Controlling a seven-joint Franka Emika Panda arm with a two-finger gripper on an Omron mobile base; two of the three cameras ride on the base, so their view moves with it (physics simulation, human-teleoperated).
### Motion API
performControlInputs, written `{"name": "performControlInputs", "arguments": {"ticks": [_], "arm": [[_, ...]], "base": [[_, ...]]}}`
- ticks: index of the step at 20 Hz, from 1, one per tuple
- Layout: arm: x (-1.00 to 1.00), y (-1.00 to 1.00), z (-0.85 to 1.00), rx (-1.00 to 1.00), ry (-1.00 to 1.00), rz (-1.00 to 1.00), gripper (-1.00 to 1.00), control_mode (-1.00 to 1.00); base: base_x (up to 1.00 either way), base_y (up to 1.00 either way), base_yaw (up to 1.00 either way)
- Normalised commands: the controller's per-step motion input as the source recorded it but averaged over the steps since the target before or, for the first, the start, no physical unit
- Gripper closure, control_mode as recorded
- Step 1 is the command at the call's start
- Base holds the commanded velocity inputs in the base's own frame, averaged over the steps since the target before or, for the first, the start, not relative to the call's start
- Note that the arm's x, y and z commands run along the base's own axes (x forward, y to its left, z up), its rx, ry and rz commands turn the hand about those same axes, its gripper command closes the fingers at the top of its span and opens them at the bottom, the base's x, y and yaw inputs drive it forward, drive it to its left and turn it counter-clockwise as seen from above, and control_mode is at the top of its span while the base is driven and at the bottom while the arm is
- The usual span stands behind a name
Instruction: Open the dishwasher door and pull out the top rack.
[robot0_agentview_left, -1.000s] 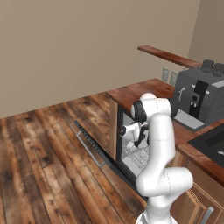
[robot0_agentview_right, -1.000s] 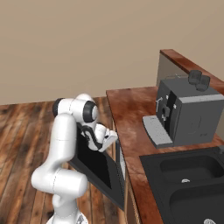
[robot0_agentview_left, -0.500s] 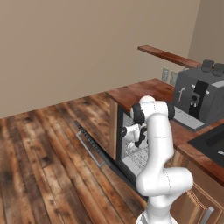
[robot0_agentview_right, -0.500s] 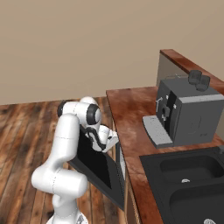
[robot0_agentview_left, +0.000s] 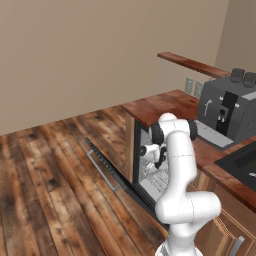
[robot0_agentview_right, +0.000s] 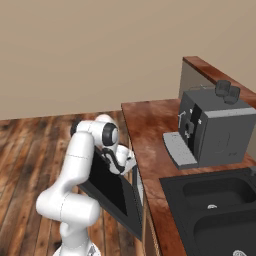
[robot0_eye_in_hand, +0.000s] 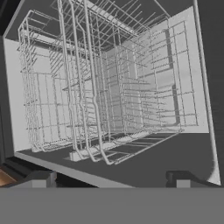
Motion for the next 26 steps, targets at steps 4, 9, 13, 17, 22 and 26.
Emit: {"name": "performControlInputs", "arguments": {"ticks": [4,9,13,17,22,26], "arm": [[0.19,-0.07,-0.25,0.02,0.0,0.0,-1.0,-1.0],[0.19,-0.05,-0.27,0.0,0.0,0.0,-1.0,-1.0],[0.2,-0.01,-0.29,0.0,0.0,0.0,-1.0,-1.0],[0.25,0.0,-0.3,0.0,0.0,0.0,-1.0,-1.0],[0.3,-0.02,-0.27,0.0,0.0,0.0,-1.0,-1.0],[0.36,-0.03,-0.25,0.0,0.0,0.0,-1.0,-1.0]], "base": [[0.0,0.0,0.0],[0.0,0.0,0.0],[0.0,0.0,0.0],[0.0,0.0,0.0],[0.0,0.0,0.0],[0.0,0.0,0.0]]}}
